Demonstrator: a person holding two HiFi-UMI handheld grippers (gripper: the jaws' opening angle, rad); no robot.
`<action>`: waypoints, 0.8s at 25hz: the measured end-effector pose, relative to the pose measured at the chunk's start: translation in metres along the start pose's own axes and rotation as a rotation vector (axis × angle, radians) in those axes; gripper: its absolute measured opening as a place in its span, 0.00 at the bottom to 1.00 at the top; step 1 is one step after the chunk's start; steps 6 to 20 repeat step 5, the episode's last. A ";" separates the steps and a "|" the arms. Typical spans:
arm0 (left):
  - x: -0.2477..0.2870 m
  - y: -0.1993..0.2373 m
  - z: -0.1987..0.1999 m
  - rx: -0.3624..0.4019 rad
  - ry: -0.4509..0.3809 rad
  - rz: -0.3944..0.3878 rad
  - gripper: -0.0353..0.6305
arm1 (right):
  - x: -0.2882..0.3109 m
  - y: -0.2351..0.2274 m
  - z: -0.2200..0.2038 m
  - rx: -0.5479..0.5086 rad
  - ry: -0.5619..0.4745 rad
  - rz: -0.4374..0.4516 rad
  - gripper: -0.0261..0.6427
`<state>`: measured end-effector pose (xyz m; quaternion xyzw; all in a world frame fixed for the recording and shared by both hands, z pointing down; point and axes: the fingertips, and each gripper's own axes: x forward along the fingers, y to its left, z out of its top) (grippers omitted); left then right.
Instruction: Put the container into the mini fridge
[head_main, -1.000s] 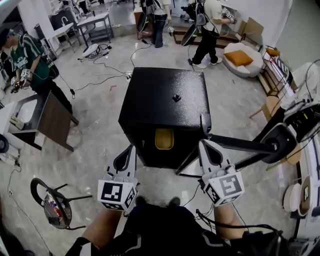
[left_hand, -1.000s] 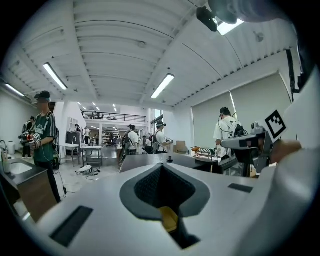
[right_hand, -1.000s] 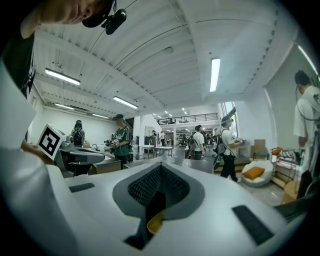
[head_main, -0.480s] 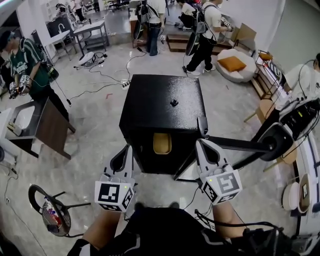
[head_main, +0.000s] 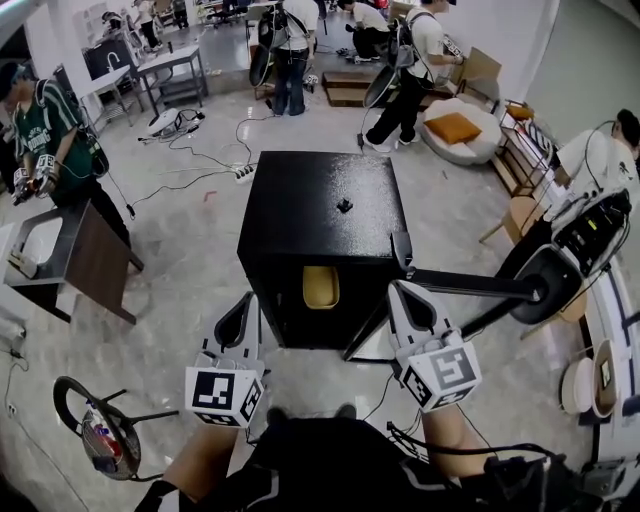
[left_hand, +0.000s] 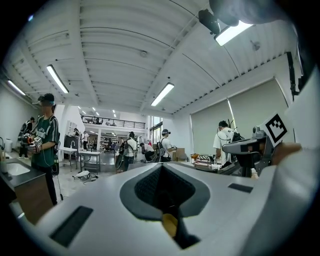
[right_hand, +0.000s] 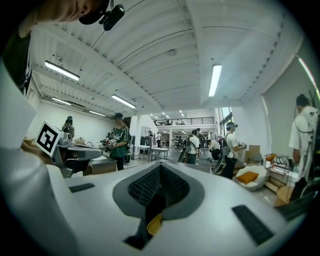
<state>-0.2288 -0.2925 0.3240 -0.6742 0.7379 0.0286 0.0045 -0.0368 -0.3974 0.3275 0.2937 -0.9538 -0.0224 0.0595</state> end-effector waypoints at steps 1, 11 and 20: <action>0.000 0.000 0.000 -0.001 -0.001 -0.003 0.07 | 0.000 0.000 0.000 0.000 -0.001 -0.003 0.06; -0.003 -0.001 0.001 -0.010 0.002 -0.018 0.07 | -0.001 0.003 0.002 0.003 0.002 -0.010 0.06; -0.003 -0.001 0.001 -0.010 0.002 -0.018 0.07 | -0.001 0.003 0.002 0.003 0.002 -0.010 0.06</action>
